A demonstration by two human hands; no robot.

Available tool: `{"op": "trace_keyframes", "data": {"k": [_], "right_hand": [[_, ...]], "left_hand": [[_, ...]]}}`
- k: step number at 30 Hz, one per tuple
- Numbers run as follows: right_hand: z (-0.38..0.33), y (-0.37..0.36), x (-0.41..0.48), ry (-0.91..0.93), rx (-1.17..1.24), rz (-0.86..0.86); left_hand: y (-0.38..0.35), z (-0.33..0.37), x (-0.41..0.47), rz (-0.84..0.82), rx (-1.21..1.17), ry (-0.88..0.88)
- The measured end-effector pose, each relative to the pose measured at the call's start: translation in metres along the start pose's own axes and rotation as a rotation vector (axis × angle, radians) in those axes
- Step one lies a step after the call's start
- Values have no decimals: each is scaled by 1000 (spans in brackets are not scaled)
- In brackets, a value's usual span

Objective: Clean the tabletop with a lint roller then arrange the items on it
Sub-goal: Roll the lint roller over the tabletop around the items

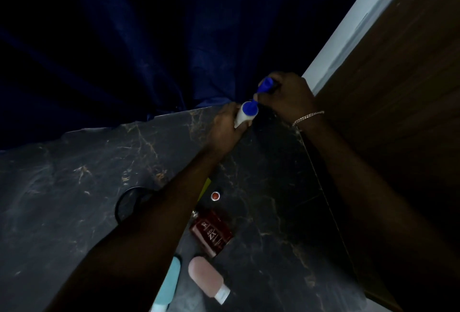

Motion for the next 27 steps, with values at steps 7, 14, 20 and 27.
{"op": "trace_keyframes", "data": {"k": [7,14,20,27], "right_hand": [[-3,-25,22,64,-20,36],[4,-39,34,55,-96,-11],[2,-45,30,82,-166,17],[-3,-45,27,81,-189,30]], "left_hand": [[-9,-19,15,32,-152,137],[-10,-30,17,46,-163,150],[-11,-36,15,36,-154,171],[-10,-28,14,-78,175,97]]}}
Point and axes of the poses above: each hand's wrist, its own x-axis towards the middle knuckle, its own y-axis out of the back of the hand, z = x × y, the point moved 10 cm from there along x, towards the middle knuckle, and after that the axes turned 2 degrees about y, right-handed, at the moved point
